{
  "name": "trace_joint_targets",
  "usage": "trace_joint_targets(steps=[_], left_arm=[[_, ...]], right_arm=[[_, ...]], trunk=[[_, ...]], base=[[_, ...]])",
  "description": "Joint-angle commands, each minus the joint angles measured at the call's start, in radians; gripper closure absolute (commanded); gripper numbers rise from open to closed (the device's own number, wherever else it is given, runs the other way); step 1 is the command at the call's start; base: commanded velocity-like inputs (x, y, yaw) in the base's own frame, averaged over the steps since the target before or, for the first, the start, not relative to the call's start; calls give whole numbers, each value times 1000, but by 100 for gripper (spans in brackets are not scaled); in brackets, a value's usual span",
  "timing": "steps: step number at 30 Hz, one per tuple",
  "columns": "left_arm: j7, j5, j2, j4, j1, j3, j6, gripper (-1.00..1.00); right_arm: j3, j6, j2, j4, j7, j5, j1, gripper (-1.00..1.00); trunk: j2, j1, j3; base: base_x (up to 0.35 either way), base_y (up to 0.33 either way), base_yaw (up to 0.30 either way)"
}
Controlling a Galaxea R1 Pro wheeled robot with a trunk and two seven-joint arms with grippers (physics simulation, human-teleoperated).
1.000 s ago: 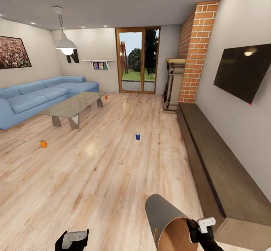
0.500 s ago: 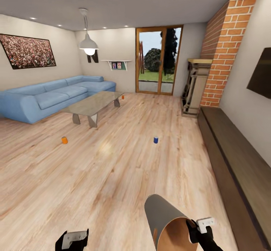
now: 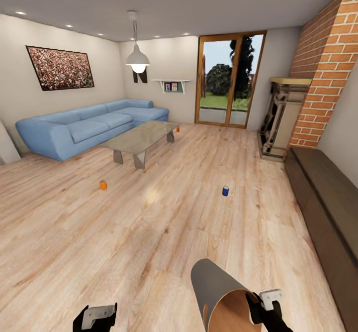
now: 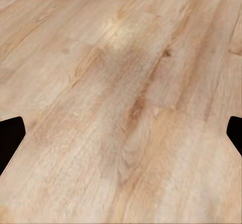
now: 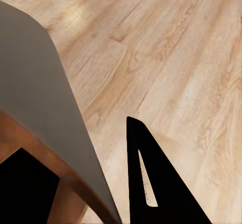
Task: Put the three can of soda from the living room inside the tash can in the kitchen.
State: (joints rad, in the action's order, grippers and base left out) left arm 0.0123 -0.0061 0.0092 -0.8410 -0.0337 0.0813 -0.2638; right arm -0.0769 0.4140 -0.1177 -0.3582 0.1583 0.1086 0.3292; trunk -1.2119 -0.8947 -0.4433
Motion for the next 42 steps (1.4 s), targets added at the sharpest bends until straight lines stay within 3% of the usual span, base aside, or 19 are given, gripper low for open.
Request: trace_joint_targets(steps=[1, 22, 42], left_arm=[[0, 0, 0, 0, 0, 0, 0, -100], [0, 0, 0, 2, 0, -1, 0, -100], [-1, 0, 0, -1, 0, -1, 0, -100]], right_arm=[[-3, 0, 0, -2, 6, -1, 1, 100], [-3, 0, 1, 8, 6, -1, 1, 100], [-4, 2, 0, 8, 6, 0, 0, 100]], trunk=[[0, 0, 0], [0, 0, 1], [0, 0, 25]], base=[[252, 201, 32], [257, 195, -3], [232, 213, -169]])
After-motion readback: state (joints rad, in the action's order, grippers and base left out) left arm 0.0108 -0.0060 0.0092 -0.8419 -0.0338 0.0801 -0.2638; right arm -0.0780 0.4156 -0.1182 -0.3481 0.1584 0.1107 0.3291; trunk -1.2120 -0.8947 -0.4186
